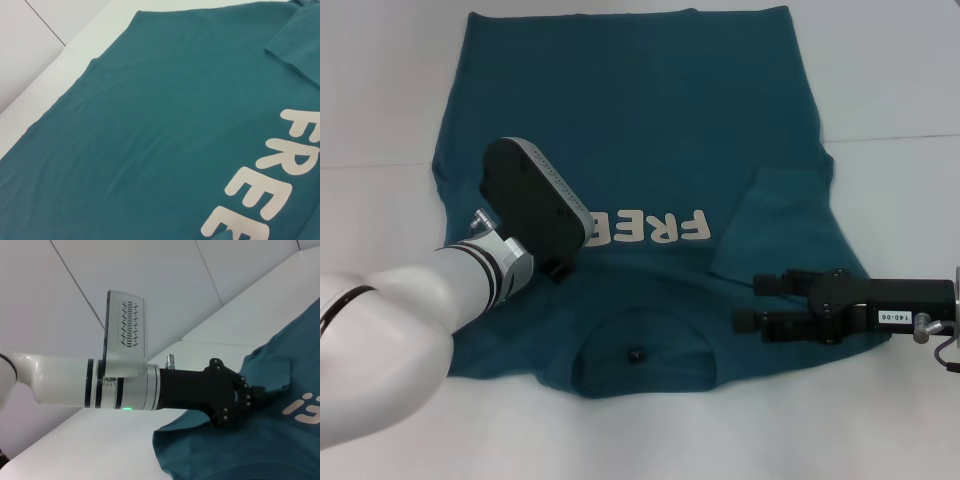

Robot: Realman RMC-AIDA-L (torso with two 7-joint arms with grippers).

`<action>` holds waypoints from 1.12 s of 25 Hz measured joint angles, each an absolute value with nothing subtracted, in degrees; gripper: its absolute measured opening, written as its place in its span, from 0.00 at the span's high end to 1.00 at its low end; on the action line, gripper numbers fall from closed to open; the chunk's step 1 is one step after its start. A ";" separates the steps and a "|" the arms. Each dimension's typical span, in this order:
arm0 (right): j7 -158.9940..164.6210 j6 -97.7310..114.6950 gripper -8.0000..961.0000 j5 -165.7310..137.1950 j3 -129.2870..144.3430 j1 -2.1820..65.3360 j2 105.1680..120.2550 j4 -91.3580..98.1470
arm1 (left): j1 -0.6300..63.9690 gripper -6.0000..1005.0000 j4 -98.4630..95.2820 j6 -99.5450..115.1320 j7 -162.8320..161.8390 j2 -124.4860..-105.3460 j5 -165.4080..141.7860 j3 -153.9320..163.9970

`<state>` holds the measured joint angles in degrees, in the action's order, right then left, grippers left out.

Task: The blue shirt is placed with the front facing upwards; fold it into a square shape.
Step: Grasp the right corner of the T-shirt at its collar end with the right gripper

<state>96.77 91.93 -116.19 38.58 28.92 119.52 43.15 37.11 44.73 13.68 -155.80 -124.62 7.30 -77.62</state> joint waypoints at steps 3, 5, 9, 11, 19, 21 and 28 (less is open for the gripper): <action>96.76 91.91 0.02 -116.19 38.58 28.87 119.52 43.16 | 37.76 0.99 43.56 13.24 -155.82 -124.62 7.75 -77.60; 96.77 91.86 0.02 -116.16 38.59 28.82 119.52 43.15 | 38.10 0.99 42.93 12.85 -155.83 -124.62 8.27 -77.60; 96.77 91.78 0.02 -116.11 38.58 28.81 119.53 43.15 | 38.24 0.99 42.62 12.43 -155.83 -124.62 8.65 -77.60; 96.76 91.75 0.02 -116.10 38.58 28.81 119.52 43.15 | 38.22 0.96 42.62 12.27 -155.84 -124.62 8.66 -77.60; 96.77 91.74 0.02 -116.10 38.59 28.83 119.52 43.15 | 37.93 0.77 42.43 8.65 -155.92 -124.62 11.53 -77.67; 96.77 91.75 0.02 -116.10 38.58 28.83 119.53 43.15 | 38.12 0.73 42.42 8.61 -155.92 -124.62 12.09 -77.85; 96.77 91.80 0.02 -116.10 38.43 28.85 119.43 43.17 | 38.98 0.48 43.22 9.97 -155.92 -124.62 19.15 -84.38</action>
